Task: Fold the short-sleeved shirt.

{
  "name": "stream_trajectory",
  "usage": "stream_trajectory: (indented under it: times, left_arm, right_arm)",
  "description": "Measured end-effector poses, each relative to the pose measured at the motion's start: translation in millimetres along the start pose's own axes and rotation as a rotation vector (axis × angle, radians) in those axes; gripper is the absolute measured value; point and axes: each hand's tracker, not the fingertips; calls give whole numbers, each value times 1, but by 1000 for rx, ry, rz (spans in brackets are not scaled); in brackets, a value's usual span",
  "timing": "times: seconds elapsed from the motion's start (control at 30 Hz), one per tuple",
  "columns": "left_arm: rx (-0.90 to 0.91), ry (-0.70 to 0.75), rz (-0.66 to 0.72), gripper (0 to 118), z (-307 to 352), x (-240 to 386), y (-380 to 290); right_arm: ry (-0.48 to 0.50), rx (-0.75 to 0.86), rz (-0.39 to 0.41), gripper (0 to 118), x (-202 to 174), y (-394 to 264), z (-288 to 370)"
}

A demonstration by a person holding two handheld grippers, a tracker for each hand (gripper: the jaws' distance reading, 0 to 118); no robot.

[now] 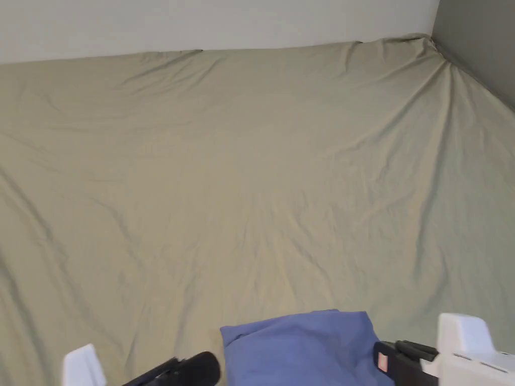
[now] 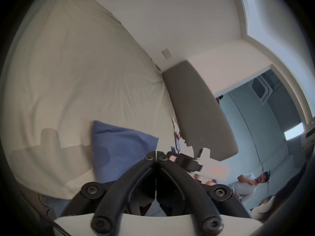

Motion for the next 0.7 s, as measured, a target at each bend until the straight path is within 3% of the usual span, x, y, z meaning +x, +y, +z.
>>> stream_trajectory:
  times: [0.1, 0.2, 0.27, 0.7]
  left_arm:
    - [48, 40, 15, 0, 24, -1, -5]
    - [46, 80, 27, 0, 32, -9, -10]
    - [24, 85, 49, 0, 26, -14, -14]
    - [-176, 121, 140, 0, -79, -86, -12]
  right_arm:
    - [20, -74, -5, 0, 1, 2, -31]
    - [-63, -142, 30, 0, 6, -2, -53]
    - [-55, -181, 0, 0, 11, -6, -62]
    - [-58, -180, 22, 0, 11, -8, -64]
